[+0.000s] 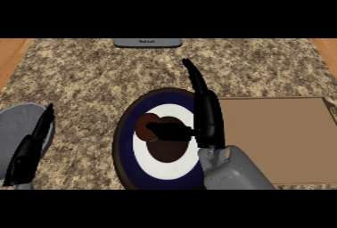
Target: Pick the cupcake from the tray and place it in the plate
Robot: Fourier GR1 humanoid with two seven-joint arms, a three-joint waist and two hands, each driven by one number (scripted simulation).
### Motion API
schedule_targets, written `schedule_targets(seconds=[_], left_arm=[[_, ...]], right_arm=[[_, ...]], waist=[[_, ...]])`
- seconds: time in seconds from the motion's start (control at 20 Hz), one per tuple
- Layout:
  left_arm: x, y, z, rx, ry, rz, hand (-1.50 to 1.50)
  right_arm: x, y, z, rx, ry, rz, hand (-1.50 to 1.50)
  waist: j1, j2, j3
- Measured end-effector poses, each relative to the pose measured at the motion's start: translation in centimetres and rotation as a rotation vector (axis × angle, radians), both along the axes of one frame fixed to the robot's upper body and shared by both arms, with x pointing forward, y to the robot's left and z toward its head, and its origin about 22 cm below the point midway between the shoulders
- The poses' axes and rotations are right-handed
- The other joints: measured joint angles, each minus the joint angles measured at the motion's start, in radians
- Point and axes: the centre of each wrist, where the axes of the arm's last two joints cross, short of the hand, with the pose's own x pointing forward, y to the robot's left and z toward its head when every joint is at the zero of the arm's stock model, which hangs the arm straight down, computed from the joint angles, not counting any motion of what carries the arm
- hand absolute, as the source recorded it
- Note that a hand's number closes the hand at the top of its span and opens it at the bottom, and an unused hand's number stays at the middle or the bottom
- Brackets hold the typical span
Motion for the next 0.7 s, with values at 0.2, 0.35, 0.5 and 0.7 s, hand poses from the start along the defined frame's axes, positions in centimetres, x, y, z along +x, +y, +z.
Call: schedule_targets(seconds=[0.2,0.35,0.5,0.7], left_arm=[[-0.6,1.4,0.3,0.003,-0.001,0.010,0.00],[-0.5,0.8,0.3,-0.003,-0.002,0.005,0.00],[-0.5,0.6,0.2,-0.004,0.004,0.005,0.00],[-0.5,1.2,0.0,0.000,0.000,0.010,0.00]], right_arm=[[0.1,-4.0,0.1,0.119,-0.012,-0.084,-1.50],[-0.5,-7.2,-0.2,0.227,-0.036,-0.100,-1.50],[-1.1,-11.2,-1.1,0.285,-0.072,-0.099,-1.50],[-2.2,-16.1,-2.7,0.319,-0.126,-0.082,-1.50]], waist=[[-0.002,0.000,0.000],[-0.005,0.001,0.001],[-0.007,0.001,0.001],[-0.008,0.001,0.001]])
